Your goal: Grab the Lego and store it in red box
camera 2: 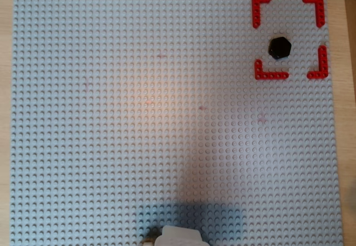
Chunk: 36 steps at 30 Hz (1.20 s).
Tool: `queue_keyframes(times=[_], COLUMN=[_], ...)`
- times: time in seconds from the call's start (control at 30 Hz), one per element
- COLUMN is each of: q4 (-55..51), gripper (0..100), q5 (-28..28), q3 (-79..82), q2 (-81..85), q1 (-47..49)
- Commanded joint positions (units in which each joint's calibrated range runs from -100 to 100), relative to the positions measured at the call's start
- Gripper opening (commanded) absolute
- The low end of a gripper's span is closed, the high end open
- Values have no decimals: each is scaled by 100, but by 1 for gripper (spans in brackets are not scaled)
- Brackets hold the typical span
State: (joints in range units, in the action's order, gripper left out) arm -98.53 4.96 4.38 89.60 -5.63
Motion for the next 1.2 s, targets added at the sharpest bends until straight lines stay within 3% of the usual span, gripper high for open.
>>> queue_keyframes(times=[0.0, 0.4, 0.67, 1.17], q4=[-42, -59, -59, -59], gripper=[2, 2, 2, 2], q5=[-27, -37, -37, -37], q3=[180, 289, 1880, 1862], q2=[277, 701, 972, 980], q1=[39, 604, 627, 597])
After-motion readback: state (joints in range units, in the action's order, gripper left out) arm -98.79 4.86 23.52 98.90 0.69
